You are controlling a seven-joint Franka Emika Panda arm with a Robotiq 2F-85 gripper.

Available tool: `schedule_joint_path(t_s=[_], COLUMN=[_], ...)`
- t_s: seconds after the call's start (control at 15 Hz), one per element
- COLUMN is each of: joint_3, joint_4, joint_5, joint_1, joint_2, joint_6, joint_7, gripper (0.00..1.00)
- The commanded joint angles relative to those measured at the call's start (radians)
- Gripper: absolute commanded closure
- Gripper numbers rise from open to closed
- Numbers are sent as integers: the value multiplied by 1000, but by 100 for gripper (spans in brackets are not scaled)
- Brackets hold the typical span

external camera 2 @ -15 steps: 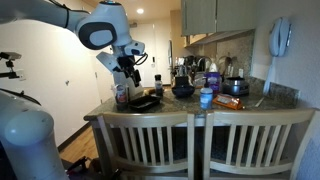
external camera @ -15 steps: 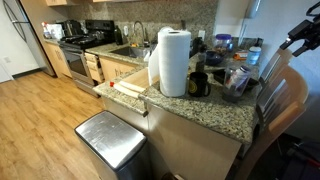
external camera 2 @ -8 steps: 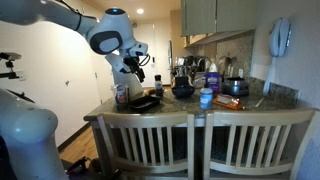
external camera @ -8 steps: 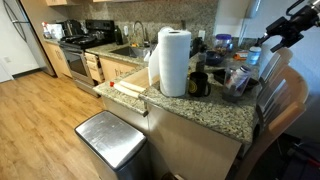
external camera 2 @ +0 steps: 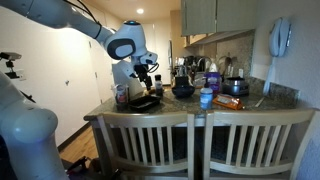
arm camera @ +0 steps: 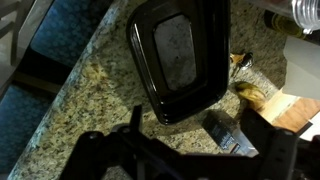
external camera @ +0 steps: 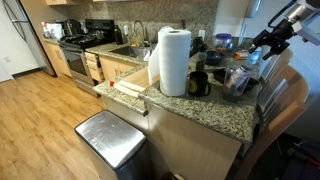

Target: Slide the black plastic plate bowl forward.

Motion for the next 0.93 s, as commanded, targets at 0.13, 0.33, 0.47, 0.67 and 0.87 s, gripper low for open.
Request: schedule_joint_path(t_s=[0.13,0.33,0.47,0.67,0.87], joint_3=[25,52,58,56,106], joint_4=[26,0,8,8,40], joint_5=[21,14,14,14,-81], joint_1=[1,-26,-26,-29,-59], joint_2=[159,123,131,102,193], joint_6=[-95,-89,-85,-87,-100], joint_7=[-33,-13,-12,-12,138], gripper=[0,0,0,0,0])
